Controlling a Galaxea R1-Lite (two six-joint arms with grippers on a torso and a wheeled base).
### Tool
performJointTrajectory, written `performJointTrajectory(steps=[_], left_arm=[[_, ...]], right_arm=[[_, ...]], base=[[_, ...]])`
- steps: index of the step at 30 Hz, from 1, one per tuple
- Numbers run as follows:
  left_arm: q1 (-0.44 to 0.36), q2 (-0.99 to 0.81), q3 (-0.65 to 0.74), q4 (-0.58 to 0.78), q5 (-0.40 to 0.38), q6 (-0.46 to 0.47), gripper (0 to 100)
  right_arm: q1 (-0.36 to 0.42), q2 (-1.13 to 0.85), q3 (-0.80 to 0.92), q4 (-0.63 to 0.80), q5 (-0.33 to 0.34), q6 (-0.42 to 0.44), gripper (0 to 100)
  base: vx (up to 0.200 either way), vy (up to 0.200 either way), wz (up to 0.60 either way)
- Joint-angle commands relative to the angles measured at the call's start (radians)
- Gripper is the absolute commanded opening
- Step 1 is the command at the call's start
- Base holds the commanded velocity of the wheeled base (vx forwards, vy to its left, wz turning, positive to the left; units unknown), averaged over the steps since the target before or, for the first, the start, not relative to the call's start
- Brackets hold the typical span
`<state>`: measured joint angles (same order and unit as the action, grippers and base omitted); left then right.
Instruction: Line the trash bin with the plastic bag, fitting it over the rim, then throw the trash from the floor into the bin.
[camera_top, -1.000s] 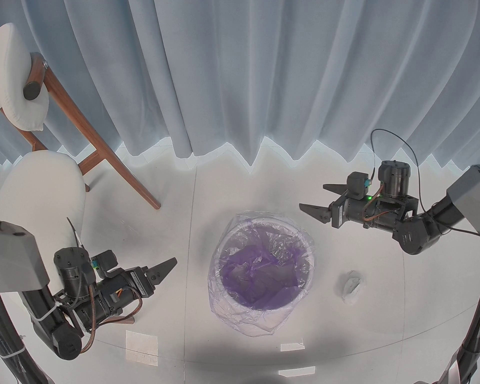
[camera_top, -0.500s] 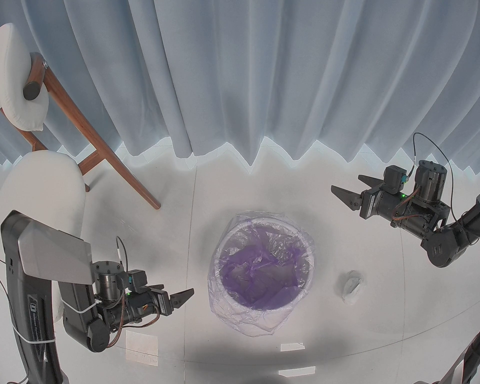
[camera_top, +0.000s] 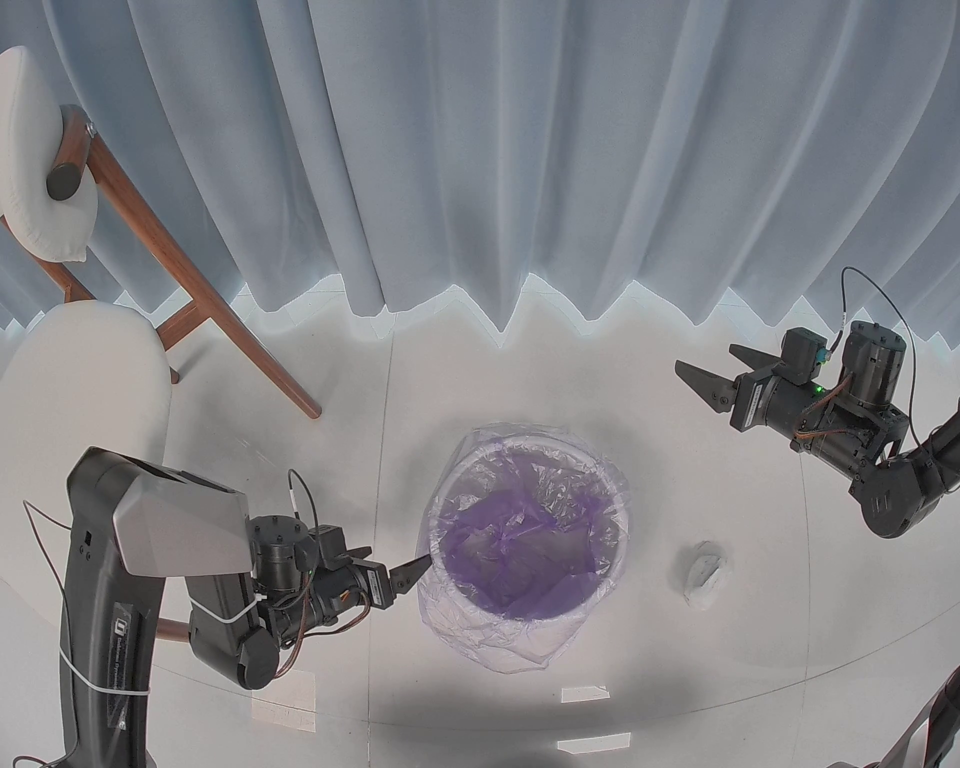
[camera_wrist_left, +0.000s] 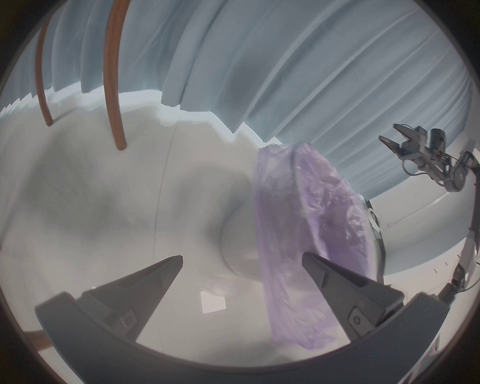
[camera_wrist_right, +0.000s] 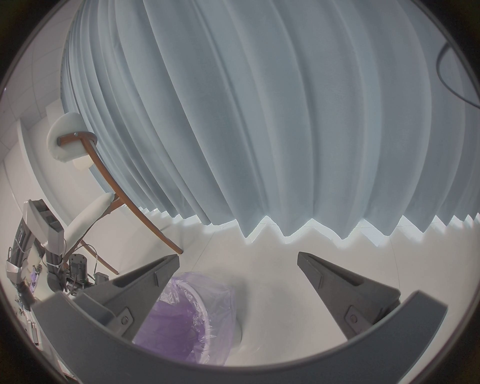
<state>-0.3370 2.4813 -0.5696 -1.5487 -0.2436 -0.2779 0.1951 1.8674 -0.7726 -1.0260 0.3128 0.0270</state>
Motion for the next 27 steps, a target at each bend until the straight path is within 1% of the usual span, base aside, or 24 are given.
performJointTrajectory(steps=[1,7,13,14,25,27], left_arm=[[0.009,0.07,-0.102,0.001,0.058,-0.006,100],[0.001,0.097,-0.139,-0.001,0.069,-0.006,100],[-0.005,0.093,-0.162,-0.001,0.069,-0.006,100],[-0.005,0.094,-0.167,-0.001,0.069,-0.006,0],[0.007,0.097,-0.176,-0.001,0.069,-0.023,0],[0.007,0.113,-0.182,-0.001,0.092,-0.057,0]], right_arm=[[-0.002,0.001,-0.004,-0.003,0.0,0.001,100],[-0.005,0.001,0.021,-0.005,0.0,0.001,100],[-0.005,0.002,0.084,-0.085,0.0,0.001,100],[-0.005,0.002,0.093,-0.094,0.0,0.001,100],[-0.005,-0.016,0.124,-0.1,0.0,0.001,100],[-0.003,-0.019,0.125,-0.1,0.0,-0.001,100]], base=[[0.0,0.0,0.0],[0.0,0.0,0.0],[0.0,0.0,0.0],[0.0,0.0,0.0],[0.0,0.0,0.0],[0.0,0.0,0.0]])
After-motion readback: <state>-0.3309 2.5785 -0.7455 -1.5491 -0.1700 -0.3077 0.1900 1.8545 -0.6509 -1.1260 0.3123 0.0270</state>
